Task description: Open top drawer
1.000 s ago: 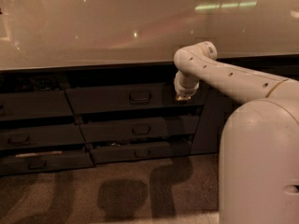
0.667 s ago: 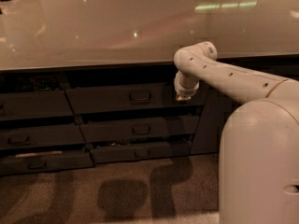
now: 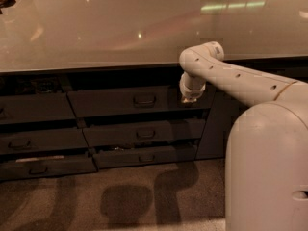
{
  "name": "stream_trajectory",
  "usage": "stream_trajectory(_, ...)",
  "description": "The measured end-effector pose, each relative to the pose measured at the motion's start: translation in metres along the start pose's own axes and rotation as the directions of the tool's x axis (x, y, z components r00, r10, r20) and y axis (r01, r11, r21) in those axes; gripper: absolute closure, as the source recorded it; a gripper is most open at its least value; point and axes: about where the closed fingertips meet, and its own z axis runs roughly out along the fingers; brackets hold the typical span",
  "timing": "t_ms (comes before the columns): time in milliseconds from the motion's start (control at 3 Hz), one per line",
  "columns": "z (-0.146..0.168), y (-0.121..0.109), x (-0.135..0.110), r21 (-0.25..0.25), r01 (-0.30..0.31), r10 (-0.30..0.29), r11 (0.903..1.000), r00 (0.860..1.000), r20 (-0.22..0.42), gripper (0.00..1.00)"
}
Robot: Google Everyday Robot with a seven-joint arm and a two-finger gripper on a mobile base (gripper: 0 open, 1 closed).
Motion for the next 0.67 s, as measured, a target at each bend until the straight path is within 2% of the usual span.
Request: stream_trajectory(667,-0.0013,-0.0014,0.0009,0.001,0.002,-0.002,1.0000,1.000,0.001,1.00)
